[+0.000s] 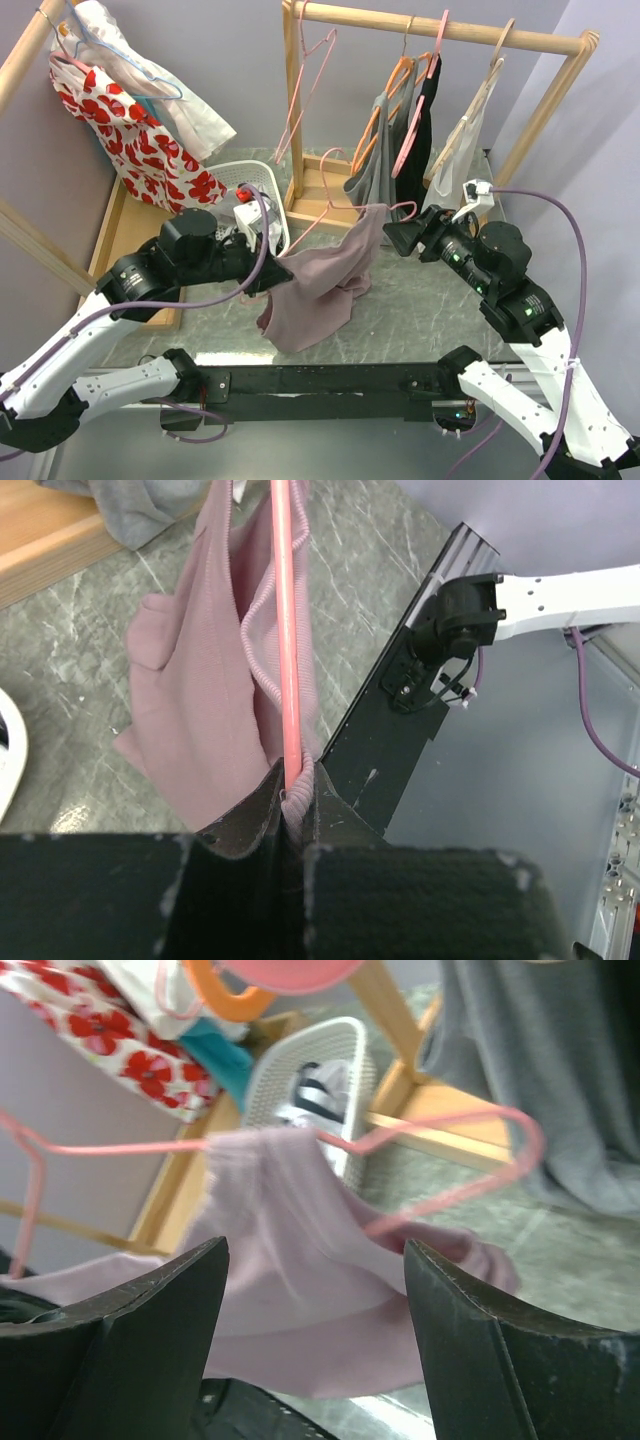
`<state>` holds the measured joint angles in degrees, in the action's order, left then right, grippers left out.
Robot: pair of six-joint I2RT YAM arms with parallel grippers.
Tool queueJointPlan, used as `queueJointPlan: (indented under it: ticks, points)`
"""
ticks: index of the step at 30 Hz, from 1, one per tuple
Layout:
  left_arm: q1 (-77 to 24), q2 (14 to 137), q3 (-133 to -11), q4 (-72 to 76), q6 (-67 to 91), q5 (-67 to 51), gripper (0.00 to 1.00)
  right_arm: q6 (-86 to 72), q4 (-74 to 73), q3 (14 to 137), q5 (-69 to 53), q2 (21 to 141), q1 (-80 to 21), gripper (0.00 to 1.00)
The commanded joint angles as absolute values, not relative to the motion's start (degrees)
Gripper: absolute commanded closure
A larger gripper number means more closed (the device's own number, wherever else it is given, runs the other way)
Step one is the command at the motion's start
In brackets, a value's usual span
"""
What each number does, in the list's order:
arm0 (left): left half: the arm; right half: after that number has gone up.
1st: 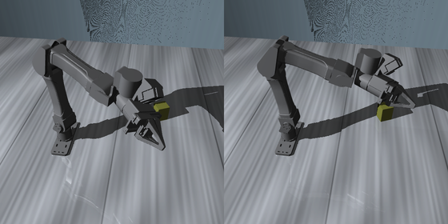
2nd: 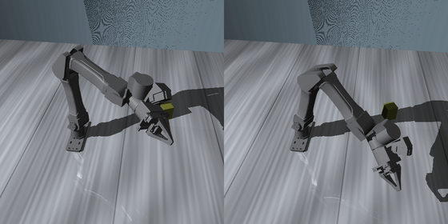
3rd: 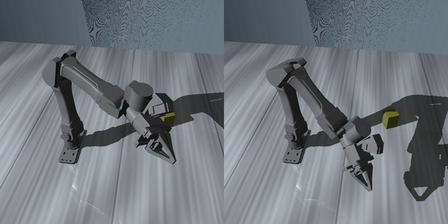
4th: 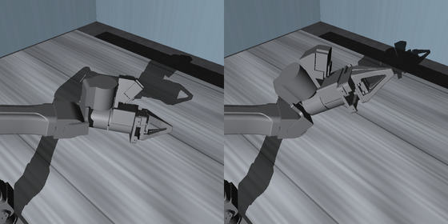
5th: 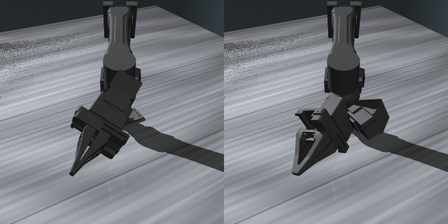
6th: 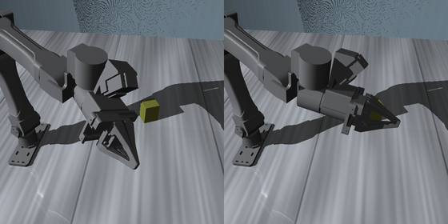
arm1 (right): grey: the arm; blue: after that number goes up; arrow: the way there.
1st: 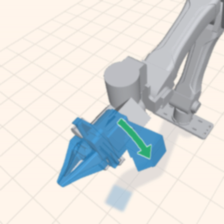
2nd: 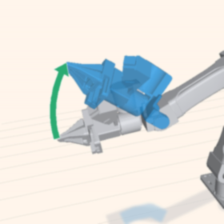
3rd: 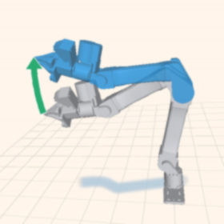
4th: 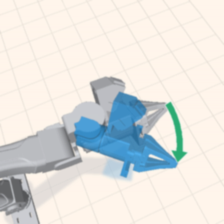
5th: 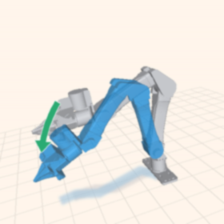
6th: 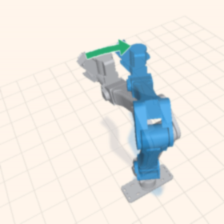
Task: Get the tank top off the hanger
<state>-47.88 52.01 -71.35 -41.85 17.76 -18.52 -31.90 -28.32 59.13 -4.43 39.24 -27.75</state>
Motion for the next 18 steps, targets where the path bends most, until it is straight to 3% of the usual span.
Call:
queueJointPlan:
  ticks: [1, 9, 15, 16, 18]
  points:
    - [-50.62, 52.03, -72.25, -36.48, 17.05, -17.49, 0.99, -34.01, -20.84, 57.75, -9.4, 39.64, -28.04, 0.22]
    - [-53.96, 53.44, -73.04, -35.42, 17.49, -14.68, 0.99, -35.68, -17.67, 57.65, -10.2, 43.85, -28.92, 0.27]
    - [-54.58, 54.4, -73.83, -34.89, 17.32, -13.71, 0.99, -34.37, -21.26, 59.15, -6.86, 45.17, -29.09, 0.63]
    - [-54.58, 54.58, -74.35, -34.98, 17.23, -13.8, 0.99, -34.1, -21.79, 59.24, -6.42, 45.18, -29.0, 0.82]
    - [-54.58, 54.93, -74.97, -35.42, 17.4, -13.45, 0.99, -33.75, -22.41, 59.24, -5.72, 44.83, -29.0, 0.96]
